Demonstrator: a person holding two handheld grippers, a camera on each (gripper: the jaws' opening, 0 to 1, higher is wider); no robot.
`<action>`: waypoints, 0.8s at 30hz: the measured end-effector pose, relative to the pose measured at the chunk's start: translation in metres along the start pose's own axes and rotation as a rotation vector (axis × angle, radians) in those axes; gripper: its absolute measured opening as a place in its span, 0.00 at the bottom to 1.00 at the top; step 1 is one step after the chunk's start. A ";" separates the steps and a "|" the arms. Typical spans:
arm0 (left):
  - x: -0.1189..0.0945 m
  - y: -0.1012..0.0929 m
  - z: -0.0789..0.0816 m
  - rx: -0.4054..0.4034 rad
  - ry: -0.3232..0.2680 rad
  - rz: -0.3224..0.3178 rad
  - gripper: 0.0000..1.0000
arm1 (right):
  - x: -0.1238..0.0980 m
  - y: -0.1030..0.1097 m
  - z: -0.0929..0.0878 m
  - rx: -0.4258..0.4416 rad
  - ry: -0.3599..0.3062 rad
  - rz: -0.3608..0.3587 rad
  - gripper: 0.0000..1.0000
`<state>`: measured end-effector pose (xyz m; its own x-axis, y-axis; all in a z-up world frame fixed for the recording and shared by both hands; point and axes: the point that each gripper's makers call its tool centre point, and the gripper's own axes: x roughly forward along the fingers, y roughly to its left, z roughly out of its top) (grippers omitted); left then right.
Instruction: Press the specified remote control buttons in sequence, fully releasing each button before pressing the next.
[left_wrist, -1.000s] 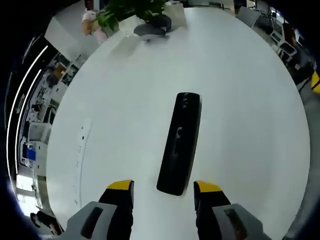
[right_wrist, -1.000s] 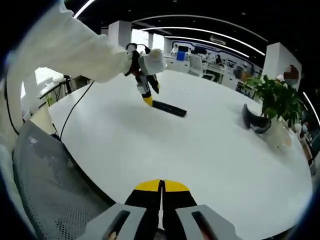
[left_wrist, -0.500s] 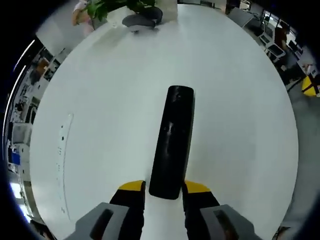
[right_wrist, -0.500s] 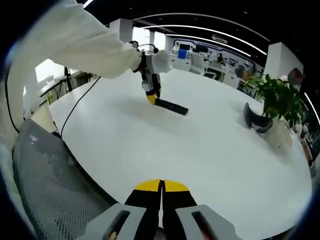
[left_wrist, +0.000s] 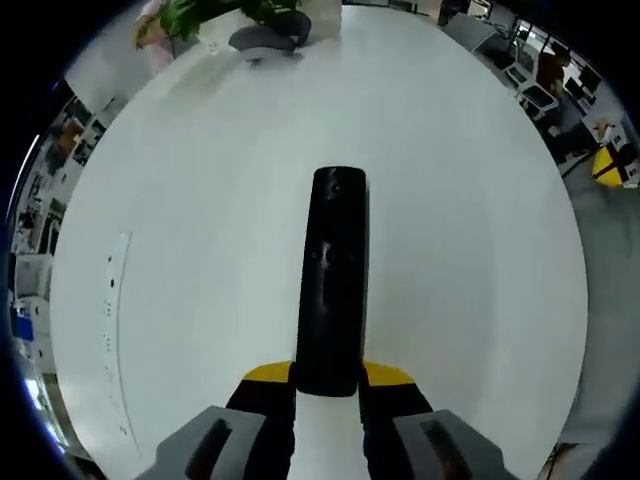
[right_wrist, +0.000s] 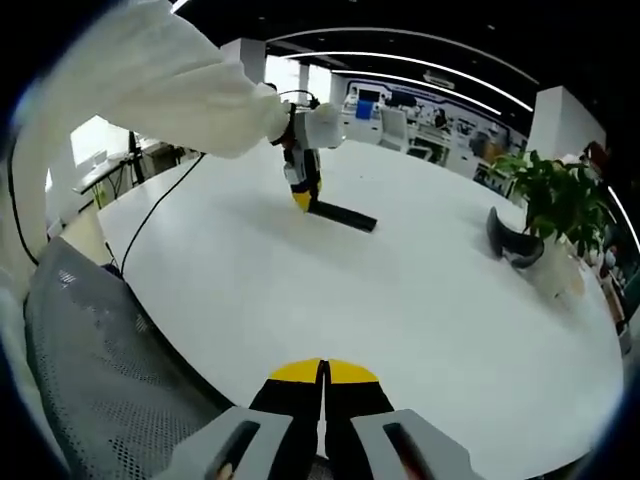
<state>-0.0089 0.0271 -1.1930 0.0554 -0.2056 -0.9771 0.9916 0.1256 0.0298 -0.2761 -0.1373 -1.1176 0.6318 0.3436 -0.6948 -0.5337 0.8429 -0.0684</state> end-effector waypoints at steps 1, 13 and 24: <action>0.000 -0.001 0.000 -0.001 0.004 0.000 0.23 | 0.000 0.000 0.000 -0.001 0.000 0.000 0.00; 0.001 -0.025 -0.005 0.022 0.047 -0.008 0.23 | 0.000 0.003 0.002 -0.005 -0.013 0.015 0.00; 0.000 -0.059 -0.011 -0.006 0.053 -0.006 0.23 | -0.001 0.005 0.004 -0.013 -0.025 0.022 0.00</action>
<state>-0.0684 0.0299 -1.1969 0.0430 -0.1548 -0.9870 0.9912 0.1307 0.0227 -0.2771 -0.1315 -1.1140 0.6334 0.3727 -0.6782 -0.5551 0.8294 -0.0626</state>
